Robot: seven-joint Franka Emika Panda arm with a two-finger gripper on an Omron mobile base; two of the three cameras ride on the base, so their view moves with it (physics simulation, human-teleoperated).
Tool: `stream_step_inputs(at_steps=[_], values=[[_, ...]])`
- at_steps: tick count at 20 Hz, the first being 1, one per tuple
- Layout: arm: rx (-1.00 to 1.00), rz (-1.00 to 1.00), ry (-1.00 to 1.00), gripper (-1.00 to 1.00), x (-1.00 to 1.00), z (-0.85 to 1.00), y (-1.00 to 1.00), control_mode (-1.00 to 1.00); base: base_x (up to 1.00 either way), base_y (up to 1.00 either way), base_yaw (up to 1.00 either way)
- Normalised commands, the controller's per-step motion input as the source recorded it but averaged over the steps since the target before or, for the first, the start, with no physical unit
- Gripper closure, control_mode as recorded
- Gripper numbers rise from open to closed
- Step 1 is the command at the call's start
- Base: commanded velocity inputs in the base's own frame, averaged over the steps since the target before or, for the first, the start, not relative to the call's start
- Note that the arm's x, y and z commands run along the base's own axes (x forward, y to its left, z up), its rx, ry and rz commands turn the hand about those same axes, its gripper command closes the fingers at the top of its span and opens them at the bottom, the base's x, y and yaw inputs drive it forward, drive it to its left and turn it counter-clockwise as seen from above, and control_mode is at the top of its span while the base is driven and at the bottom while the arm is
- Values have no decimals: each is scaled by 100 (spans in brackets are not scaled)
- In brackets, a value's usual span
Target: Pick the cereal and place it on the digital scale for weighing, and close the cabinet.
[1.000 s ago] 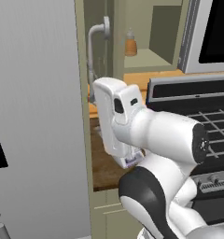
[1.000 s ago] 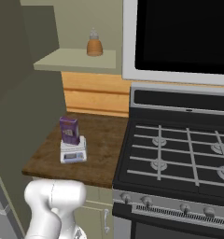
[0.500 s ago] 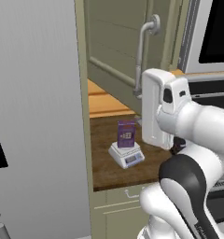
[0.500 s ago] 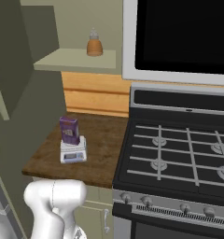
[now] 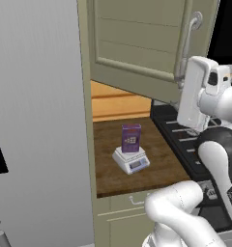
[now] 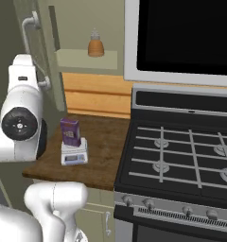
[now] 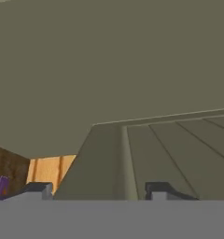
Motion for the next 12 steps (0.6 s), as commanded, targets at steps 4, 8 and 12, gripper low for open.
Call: stream_step_inputs(at_steps=[4,8,12], values=[[9,0,0,-100,99,-2,-78,-100,0,0,0],[7,0,-2,-100,99,0,-53,-100,0,0,0],[4,0,0,-100,100,-1,-37,-100,0,0,0]])
